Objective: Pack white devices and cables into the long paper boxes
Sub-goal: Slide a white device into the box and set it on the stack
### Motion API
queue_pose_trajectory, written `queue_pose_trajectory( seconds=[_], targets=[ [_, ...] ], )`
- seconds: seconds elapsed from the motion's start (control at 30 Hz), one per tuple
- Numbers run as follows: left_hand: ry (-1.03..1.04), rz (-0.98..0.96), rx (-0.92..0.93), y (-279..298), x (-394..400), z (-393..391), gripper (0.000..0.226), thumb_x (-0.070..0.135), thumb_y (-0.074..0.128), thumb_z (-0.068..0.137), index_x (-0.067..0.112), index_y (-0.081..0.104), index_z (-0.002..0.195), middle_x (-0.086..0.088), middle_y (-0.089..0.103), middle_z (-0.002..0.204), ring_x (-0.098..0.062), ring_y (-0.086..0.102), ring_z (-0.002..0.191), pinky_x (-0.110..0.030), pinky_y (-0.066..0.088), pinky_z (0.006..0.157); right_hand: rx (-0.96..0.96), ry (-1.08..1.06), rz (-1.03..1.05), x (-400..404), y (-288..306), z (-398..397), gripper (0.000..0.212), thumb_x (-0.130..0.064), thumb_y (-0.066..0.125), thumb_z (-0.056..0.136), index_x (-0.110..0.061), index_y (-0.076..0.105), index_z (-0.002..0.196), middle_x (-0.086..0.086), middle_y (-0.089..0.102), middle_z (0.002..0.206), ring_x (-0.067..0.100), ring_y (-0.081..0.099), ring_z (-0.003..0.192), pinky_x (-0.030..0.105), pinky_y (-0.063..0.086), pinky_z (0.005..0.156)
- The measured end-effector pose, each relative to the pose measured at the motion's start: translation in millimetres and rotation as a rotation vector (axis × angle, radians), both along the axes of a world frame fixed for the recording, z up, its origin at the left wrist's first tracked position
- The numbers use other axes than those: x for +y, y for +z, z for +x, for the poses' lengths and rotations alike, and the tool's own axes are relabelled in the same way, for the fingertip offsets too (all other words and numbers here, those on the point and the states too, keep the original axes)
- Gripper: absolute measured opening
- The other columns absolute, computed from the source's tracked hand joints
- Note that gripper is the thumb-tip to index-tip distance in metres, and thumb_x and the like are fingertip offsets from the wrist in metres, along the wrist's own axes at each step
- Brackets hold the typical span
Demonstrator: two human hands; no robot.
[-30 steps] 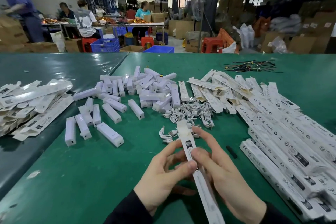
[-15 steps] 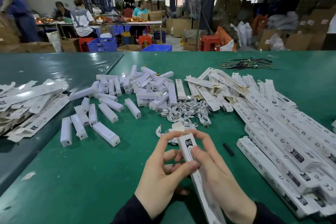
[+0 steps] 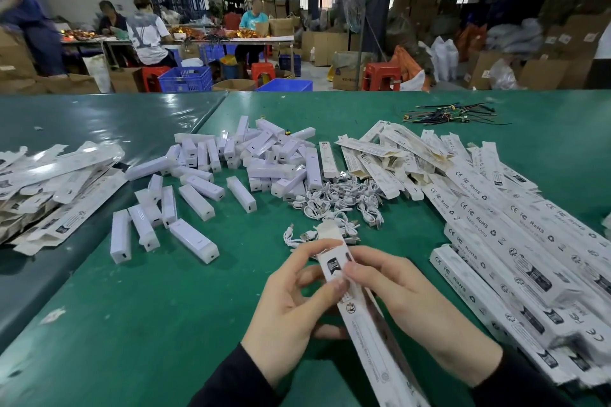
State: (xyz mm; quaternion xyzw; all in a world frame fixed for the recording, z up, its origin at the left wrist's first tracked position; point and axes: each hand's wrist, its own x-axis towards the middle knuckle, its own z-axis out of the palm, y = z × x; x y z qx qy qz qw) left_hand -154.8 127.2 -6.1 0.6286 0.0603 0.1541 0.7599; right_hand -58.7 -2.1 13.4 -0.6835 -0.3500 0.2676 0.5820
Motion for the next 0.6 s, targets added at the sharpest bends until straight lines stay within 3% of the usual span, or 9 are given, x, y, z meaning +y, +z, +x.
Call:
queue_pose_trajectory(
  seconds=[0.13,0.27,0.37,0.47,0.6],
  targets=[
    [0.063,-0.03,0.003,-2,3,2,0.032,0.016,0.065,0.077,0.014,0.065,0.109,-0.021,0.07,0.092,-0.019,0.068,0.069,-0.025,0.053,0.051,-0.147,-0.058,-0.155,0,-6,3,0.044,-0.056,0.05,0.083,-0.023,0.075,0.096,0.005,0.072,0.098,0.019,0.066,0.096,0.04,0.048,0.096],
    [0.069,-0.056,0.006,-3,3,3,0.04,0.018,0.068,0.075,0.016,0.065,0.115,-0.027,0.07,0.089,-0.025,0.067,0.069,-0.03,0.054,0.054,0.058,-0.023,-0.039,2,-9,1,0.032,-0.046,0.057,0.083,-0.026,0.075,0.101,0.005,0.075,0.097,0.014,0.069,0.085,0.024,0.052,0.08],
    [0.097,-0.058,0.009,-2,5,3,0.049,0.024,0.071,0.07,0.018,0.062,0.118,-0.025,0.071,0.087,-0.025,0.064,0.064,-0.028,0.052,0.05,0.123,-0.117,0.032,1,-8,3,0.034,-0.041,0.074,0.067,-0.026,0.077,0.097,0.006,0.075,0.085,0.009,0.063,0.068,0.017,0.048,0.059],
    [0.162,-0.078,0.023,-3,8,4,0.049,0.029,0.073,0.066,0.015,0.065,0.112,-0.023,0.072,0.082,-0.024,0.062,0.061,-0.026,0.049,0.051,0.208,-0.155,0.043,-1,-9,7,0.044,-0.026,0.08,0.065,-0.013,0.073,0.107,0.009,0.074,0.084,0.012,0.066,0.072,0.019,0.051,0.062],
    [0.2,-0.084,0.027,-6,8,4,0.036,0.037,0.074,0.063,0.021,0.074,0.096,-0.025,0.072,0.085,-0.03,0.064,0.071,-0.039,0.048,0.07,0.305,-0.119,0.058,1,-11,4,0.038,-0.013,0.076,0.076,-0.012,0.069,0.113,0.019,0.074,0.093,0.022,0.069,0.076,0.027,0.056,0.068]
  ],
)
